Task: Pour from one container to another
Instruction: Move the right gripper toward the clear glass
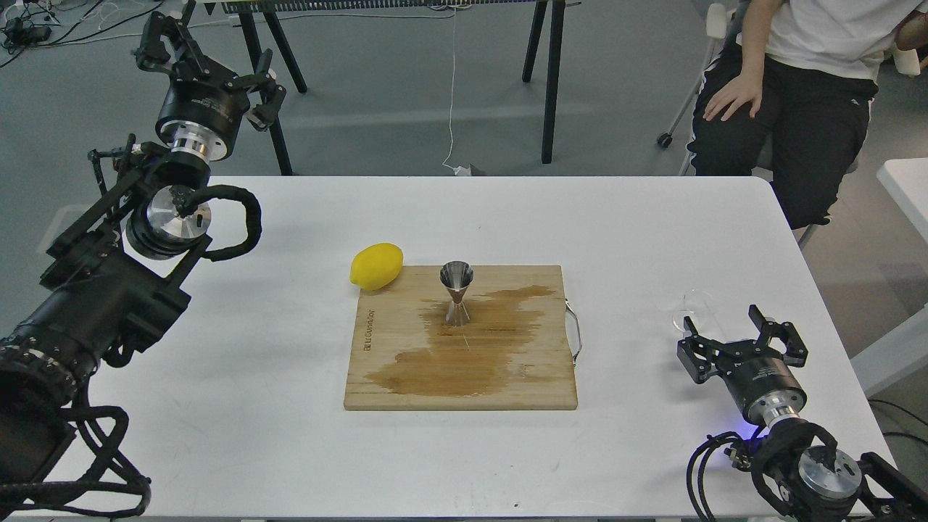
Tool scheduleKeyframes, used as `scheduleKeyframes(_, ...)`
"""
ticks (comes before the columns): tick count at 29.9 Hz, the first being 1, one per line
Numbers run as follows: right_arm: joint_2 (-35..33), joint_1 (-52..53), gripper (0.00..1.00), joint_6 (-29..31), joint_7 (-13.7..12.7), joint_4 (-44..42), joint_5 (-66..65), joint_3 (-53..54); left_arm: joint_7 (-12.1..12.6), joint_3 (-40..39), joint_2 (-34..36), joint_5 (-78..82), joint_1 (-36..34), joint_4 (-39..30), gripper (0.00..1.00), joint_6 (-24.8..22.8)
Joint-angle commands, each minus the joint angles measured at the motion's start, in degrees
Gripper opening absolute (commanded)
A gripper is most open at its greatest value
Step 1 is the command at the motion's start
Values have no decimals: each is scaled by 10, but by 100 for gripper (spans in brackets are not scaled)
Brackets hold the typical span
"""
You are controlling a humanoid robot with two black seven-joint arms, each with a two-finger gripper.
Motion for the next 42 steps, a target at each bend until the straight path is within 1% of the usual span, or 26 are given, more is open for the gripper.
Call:
scheduleKeyframes(1,8,9,100,-37,0,-2,1,2,-1,0,2,0,1,0,100,1)
scheduleKeyframes(9,14,45,100,-133,0,-16,1,4,-1,-4,4,0,1,0,100,3)
scheduleKeyframes(14,26,52,99,-135,1,-21,1,5,-1,-10,5,0,1,-1,100,4)
scheduleKeyframes(17,26,57,97,-135,2,-23,1,6,-1,-10,6,0,1,-1,100,4)
scheduleKeyframes(26,29,60,84,-140,1,-28,1,13,-2,-10,3,1,1,0,100,6)
scheduleKeyframes(34,40,70,54,-134,0,-45,1,12,-2,-10,5,0,1,-1,100,5)
scheduleKeyframes(40,40,71,51,-130,-1,-43,1,12,-2,-10,5,1,1,-1,100,5)
scheduleKeyframes(42,40,71,45,-129,-2,-41,1,12,-2,-10,5,1,1,-1,100,5)
